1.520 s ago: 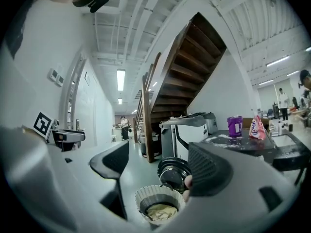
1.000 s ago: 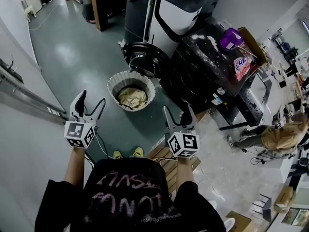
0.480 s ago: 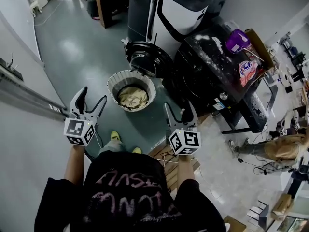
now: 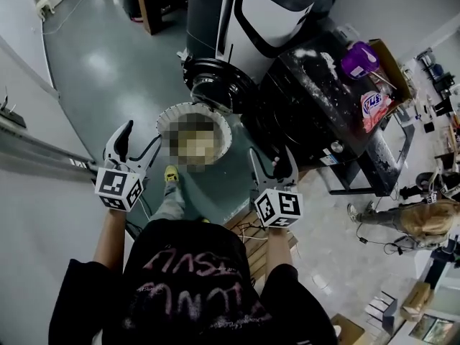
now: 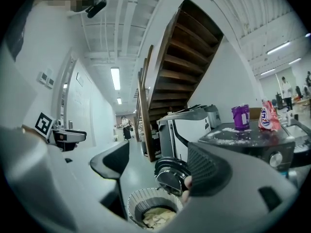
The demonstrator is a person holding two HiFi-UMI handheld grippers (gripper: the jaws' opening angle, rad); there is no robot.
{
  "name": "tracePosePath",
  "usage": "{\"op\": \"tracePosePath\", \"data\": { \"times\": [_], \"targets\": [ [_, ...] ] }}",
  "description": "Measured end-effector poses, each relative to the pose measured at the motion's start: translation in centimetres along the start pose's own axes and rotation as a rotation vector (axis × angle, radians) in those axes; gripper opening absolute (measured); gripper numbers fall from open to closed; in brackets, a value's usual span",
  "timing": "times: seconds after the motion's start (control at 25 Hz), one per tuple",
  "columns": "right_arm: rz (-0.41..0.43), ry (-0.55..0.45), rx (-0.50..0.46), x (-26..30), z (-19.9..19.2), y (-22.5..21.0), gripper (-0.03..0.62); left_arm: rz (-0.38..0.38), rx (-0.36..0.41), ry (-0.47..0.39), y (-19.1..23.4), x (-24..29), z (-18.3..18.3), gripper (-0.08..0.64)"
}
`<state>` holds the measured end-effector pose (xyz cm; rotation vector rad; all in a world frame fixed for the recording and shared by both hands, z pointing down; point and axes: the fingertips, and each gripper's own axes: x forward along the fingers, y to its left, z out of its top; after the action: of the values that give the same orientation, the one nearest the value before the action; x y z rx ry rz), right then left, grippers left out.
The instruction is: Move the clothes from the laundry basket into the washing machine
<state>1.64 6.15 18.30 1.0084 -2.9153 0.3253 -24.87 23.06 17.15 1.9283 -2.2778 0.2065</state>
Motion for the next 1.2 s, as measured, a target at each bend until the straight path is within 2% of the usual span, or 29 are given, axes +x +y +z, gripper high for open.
{"op": "tracePosePath", "data": {
  "times": [0.4,0.68,0.92,1.2],
  "targets": [
    [-0.071,0.023,0.001,9.4,0.0,1.0,0.379,-0.066,-0.035,0.031,8.0,7.7,-0.5,0.347],
    [-0.089,0.051,-0.004,15.3,0.4,2.7,0.379,-0.106,-0.056,0.059,13.0,11.5,-0.7,0.347],
    [-0.128,0.062,-0.006,18.4,0.8,3.0,0.379,-0.152,-0.082,0.067,15.8,14.8,-0.9,0.347],
    [-0.151,0.122,-0.031,20.9,-1.4,2.3,0.379,-0.2,-0.08,0.123,18.0,17.7,-3.5,0.347]
  ]
}}
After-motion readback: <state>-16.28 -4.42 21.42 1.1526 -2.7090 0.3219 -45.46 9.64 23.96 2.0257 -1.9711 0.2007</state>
